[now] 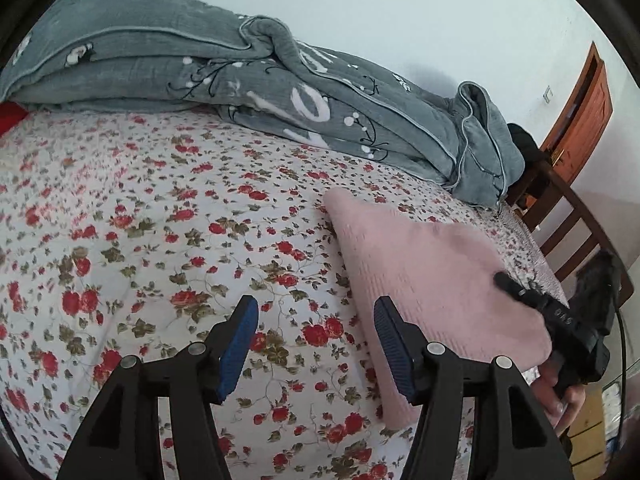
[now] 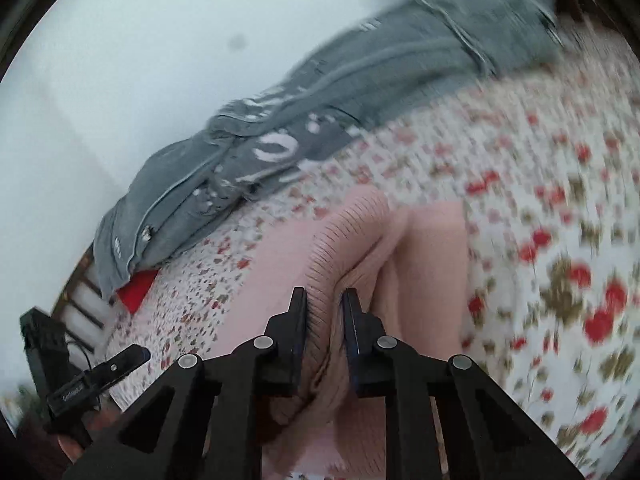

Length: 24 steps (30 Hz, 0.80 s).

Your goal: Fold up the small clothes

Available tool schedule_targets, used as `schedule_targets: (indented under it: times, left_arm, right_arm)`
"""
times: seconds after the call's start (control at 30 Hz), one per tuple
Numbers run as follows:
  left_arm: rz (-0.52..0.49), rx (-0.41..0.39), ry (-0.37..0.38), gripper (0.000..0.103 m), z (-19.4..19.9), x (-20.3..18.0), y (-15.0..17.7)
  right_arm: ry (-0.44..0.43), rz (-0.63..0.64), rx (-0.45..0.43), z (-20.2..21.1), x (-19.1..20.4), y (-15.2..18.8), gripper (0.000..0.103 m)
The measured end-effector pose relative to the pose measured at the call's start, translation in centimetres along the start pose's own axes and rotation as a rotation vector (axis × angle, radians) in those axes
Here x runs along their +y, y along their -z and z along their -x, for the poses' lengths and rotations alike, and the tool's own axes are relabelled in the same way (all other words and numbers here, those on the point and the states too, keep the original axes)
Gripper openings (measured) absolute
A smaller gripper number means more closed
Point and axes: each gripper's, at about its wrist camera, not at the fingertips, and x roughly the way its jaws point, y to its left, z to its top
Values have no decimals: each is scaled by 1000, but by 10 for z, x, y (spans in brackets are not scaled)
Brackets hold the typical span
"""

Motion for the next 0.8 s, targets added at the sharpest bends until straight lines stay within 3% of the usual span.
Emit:
schedule_targets:
  times: [0.07,0.1,0.13,0.2,0.27,0.33,0.4,0.43,0.47,0.5,0.57,0.63,0.7,0.8]
  left_arm:
    - [8,5,30,58,-3,0,3]
    - [7,6,47,58,-5,0,5]
    - [4,8,56,58,-7,-1,7]
    - [-13,19,64,58,-13,-10,13]
    - [-44,33,70,58,-21,-21,19]
    - [-73,35,59,58,-26,-31,23]
    - [-88,35,55,58,-30,-40,25]
    - [-86,37,59,58,-33,-43,26]
    - [-75,38,61,58,-34,-45,26]
    - [-60,38,63,58,-36,-45,26]
    - [-15,40,91,58,-37,-43,25]
    - [17,42,120,58,-38,-40,26]
    - [46,41,134,58,-37,-38,26]
    - [63,40,137,58,-34,-38,27]
  right_arm:
    - [-15,-22,-84,16,-8,-6,13]
    - [-11,-24,-95,18,-11,-7,5]
    - [12,-16,-96,18,-16,-9,4]
    - [120,12,-78,8,-28,-9,0]
    - [169,-7,-3,-8,-49,-4,1]
    - [141,-64,54,-10,-65,1,2]
    - [109,-90,25,5,-66,4,6]
    - [89,-82,11,15,-61,4,9]
    - [71,-70,5,22,-56,3,21]
    - [52,-57,-4,29,-47,4,40]
    - [2,-30,-27,46,-30,7,57]
    - [-54,7,-34,57,-14,13,62]
    - [-78,49,-19,58,2,20,75]
    - [-36,94,16,39,17,28,76]
